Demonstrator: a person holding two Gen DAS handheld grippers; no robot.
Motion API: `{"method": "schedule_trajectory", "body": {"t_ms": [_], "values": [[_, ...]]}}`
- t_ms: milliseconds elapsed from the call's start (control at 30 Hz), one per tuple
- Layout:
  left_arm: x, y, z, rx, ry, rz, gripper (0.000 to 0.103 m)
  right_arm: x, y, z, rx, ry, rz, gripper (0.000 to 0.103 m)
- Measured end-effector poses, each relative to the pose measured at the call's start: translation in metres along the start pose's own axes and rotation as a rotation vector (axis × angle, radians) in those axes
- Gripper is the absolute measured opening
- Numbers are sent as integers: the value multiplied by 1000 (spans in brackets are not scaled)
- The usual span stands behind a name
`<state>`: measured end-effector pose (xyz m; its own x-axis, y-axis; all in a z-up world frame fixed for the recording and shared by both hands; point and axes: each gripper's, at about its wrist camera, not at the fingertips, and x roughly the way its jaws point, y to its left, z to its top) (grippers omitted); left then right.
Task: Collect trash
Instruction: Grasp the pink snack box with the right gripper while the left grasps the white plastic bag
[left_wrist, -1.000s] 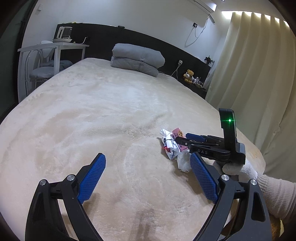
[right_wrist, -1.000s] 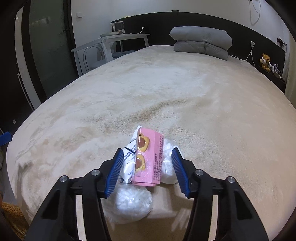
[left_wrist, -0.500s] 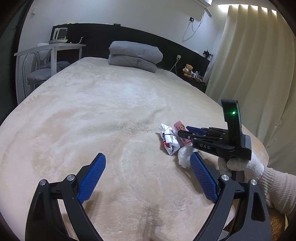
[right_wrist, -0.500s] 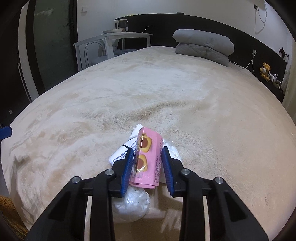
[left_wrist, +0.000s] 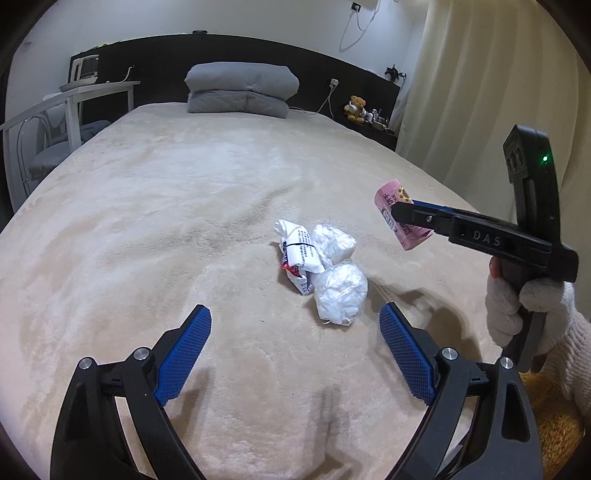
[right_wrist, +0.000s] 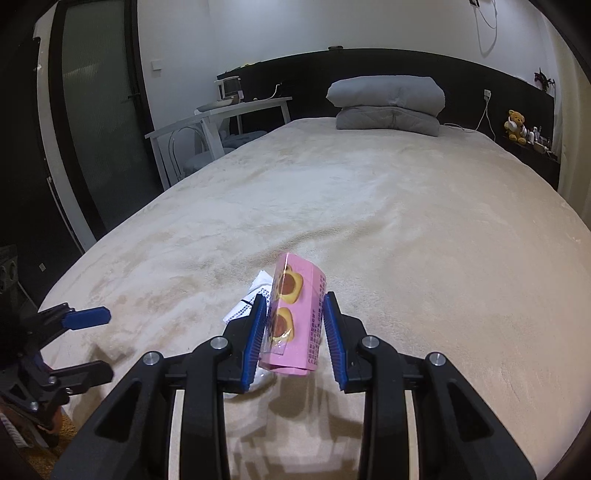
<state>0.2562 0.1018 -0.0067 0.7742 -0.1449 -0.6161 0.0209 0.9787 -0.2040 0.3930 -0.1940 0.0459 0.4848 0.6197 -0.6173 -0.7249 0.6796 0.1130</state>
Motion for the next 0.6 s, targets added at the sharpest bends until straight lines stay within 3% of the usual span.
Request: {"method": "schedule_trajectory", "body": {"t_ms": [367, 600], "values": [[66, -38, 7, 83, 100, 2, 91, -40, -39, -22, 63, 30, 15, 33], [94, -40, 12, 94, 116, 36, 89, -54, -58, -42, 56, 53, 3, 33]]}}
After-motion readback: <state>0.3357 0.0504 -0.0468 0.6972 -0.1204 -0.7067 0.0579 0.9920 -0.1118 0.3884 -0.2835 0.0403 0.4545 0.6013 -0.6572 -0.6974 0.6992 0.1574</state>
